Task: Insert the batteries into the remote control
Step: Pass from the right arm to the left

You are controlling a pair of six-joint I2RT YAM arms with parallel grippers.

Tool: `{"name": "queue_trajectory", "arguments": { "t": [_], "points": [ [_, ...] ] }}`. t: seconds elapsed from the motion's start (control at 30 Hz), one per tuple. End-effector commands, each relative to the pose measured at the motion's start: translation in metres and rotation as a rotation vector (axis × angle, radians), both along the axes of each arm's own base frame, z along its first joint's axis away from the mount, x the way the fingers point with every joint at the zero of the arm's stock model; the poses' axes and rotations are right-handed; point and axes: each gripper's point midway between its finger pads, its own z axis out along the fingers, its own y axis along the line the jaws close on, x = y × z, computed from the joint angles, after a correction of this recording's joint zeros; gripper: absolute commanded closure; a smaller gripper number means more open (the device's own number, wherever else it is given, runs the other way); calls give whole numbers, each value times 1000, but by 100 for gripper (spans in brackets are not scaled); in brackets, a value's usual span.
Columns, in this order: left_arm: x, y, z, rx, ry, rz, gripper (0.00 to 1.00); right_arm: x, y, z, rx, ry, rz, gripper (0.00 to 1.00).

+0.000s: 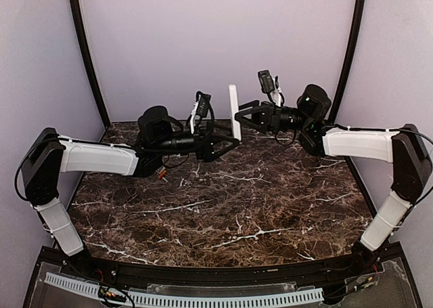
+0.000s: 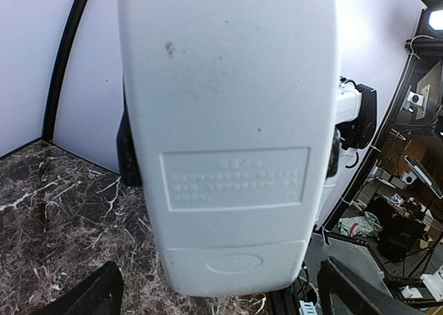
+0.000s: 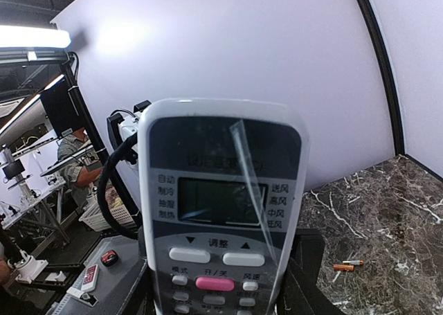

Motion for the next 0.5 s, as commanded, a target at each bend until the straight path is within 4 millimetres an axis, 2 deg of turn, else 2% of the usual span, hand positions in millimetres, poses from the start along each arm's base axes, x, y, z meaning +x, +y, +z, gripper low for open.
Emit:
{"name": "queue_trajectory", "arguments": {
  "t": [0.0,0.2,0.37,0.47],
  "points": [
    [-4,-8,17,-33,-20,-20,1,-8,3,-2,18,-19,34,71],
    [0,-12,23,-47,-25,-15,3,-11,2,-5,22,-16,39,72],
    [-2,-15,30,-68,-37,-41,16,-12,2,-6,26,-10,48,72],
    [-4,-16,30,-75,-35,-56,28,-13,2,-6,29,-7,54,72]
  ]
}}
